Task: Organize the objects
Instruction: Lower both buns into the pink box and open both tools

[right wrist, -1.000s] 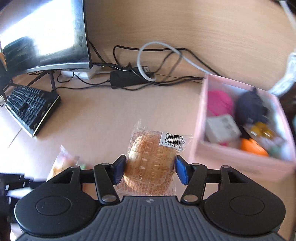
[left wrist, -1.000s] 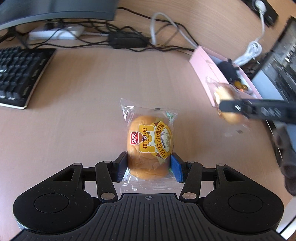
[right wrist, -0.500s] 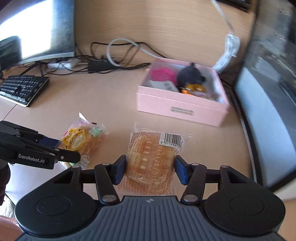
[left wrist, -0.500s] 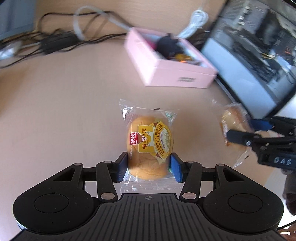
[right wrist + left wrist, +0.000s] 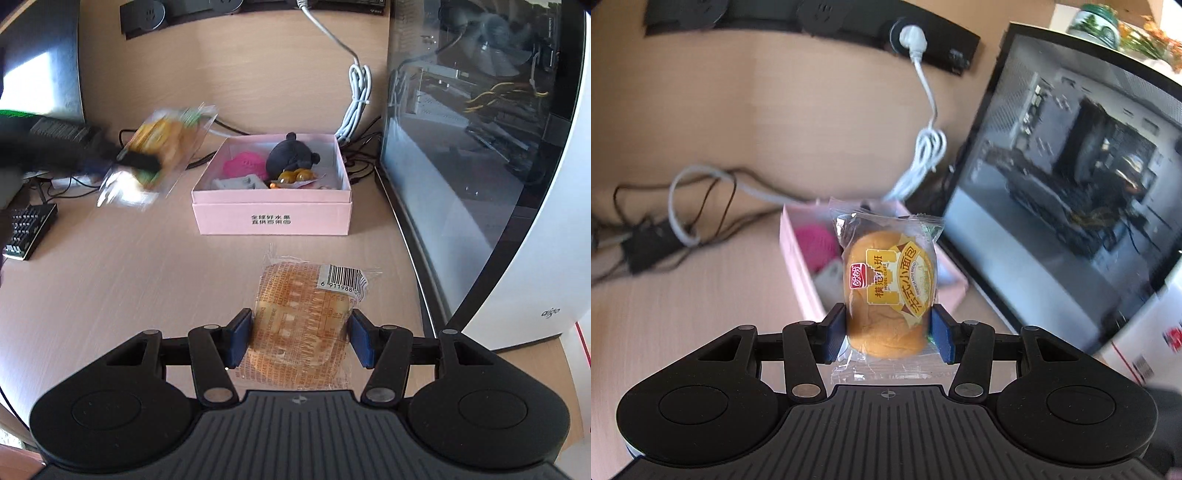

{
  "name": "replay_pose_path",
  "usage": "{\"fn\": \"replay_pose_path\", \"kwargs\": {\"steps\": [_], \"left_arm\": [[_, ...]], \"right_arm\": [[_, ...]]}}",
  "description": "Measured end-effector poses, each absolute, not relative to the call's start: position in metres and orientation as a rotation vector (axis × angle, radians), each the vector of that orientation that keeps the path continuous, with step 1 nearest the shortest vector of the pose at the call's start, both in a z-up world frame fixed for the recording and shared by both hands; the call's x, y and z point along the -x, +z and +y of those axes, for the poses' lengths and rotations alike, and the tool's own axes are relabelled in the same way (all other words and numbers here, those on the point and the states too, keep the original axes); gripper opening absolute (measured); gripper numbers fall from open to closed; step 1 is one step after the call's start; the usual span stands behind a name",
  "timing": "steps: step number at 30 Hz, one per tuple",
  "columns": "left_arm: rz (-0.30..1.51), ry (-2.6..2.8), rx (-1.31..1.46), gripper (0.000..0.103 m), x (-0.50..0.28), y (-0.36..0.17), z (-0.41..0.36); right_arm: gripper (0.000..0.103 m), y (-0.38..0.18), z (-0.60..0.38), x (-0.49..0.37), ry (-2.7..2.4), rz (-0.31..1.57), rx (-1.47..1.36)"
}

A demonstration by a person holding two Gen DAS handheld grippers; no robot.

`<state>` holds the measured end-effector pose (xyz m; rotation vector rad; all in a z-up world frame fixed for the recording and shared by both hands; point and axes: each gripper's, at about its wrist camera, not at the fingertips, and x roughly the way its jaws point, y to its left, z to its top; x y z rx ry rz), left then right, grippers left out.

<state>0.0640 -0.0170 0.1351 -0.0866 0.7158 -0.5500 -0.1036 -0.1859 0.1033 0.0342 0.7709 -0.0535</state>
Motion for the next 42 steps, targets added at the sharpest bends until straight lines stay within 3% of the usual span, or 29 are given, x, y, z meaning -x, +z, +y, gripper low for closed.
{"fn": "replay_pose_path", "kwargs": {"steps": [9,19,27,33,38,42], "left_arm": [[0.756,-0.391,0.075,0.054,-0.156,0.119,-0.078],[0.782,-0.39,0.071,0.053,-0.154,0.096,-0.08],[0.801,-0.327,0.24,0.053,-0.107,0.082,0.01],[0.899,-0.268,0.324,0.053,-0.07,0.057,0.062],[0.92,-0.268,0.342,0.053,-0.052,0.056,0.076],[0.916,-0.288,0.331,0.053,-0.055,0.06,0.073]], "right_arm": [[0.055,0.107,-0.196,0.083,-0.016,0.736,-0.028],[0.055,0.094,-0.199,0.053,0.051,0.788,0.036],[0.055,0.104,-0.202,0.01,0.051,0.745,0.022],[0.055,0.113,-0.203,-0.075,0.039,0.658,-0.086],[0.055,0.076,-0.199,-0.151,-0.017,0.756,-0.062],[0.055,0.054,-0.195,-0.161,-0.024,0.778,0.012]]}}
